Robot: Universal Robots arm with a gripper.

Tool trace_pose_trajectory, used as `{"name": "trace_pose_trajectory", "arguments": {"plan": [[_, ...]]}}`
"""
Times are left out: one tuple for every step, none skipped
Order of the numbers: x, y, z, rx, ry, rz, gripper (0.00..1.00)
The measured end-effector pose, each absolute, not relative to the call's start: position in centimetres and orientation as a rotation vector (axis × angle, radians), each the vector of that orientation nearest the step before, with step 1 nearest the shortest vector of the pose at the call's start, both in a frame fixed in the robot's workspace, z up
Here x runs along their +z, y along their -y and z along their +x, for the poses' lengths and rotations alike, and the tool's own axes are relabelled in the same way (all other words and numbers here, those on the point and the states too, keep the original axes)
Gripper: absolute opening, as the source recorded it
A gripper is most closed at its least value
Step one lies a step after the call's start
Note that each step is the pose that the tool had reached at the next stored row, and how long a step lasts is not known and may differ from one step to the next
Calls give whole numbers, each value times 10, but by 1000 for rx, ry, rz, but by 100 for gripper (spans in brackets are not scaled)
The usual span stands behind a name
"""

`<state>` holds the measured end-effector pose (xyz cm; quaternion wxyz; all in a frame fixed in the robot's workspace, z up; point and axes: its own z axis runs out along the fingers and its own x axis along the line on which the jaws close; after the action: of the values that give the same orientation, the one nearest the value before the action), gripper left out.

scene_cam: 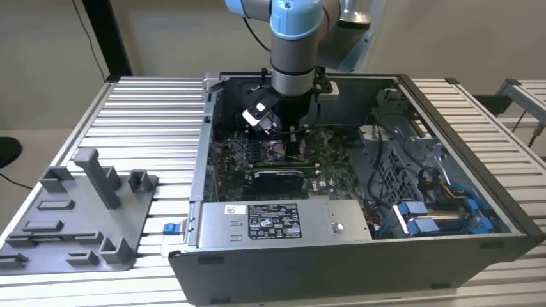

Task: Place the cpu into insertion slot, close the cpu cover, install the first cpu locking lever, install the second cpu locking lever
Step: 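Close the cpu cover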

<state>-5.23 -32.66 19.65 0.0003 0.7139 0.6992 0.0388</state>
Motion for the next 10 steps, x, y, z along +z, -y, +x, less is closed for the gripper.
{"name": "trace_pose_trajectory", "arguments": {"plan": [[197, 327, -52, 122, -2196, 2242, 0], [197, 327, -52, 122, -2196, 2242, 0], [197, 327, -52, 122, -2196, 2242, 0], [197, 327, -52, 122, -2196, 2242, 0], [197, 327, -52, 122, -2196, 2242, 0], [196, 327, -52, 122, -2196, 2242, 0], [196, 327, -52, 122, -2196, 2242, 0], [196, 327, -52, 122, -2196, 2242, 0], [196, 327, -52, 122, -2196, 2242, 0], [196, 327, -52, 121, -2196, 2242, 0]]}}
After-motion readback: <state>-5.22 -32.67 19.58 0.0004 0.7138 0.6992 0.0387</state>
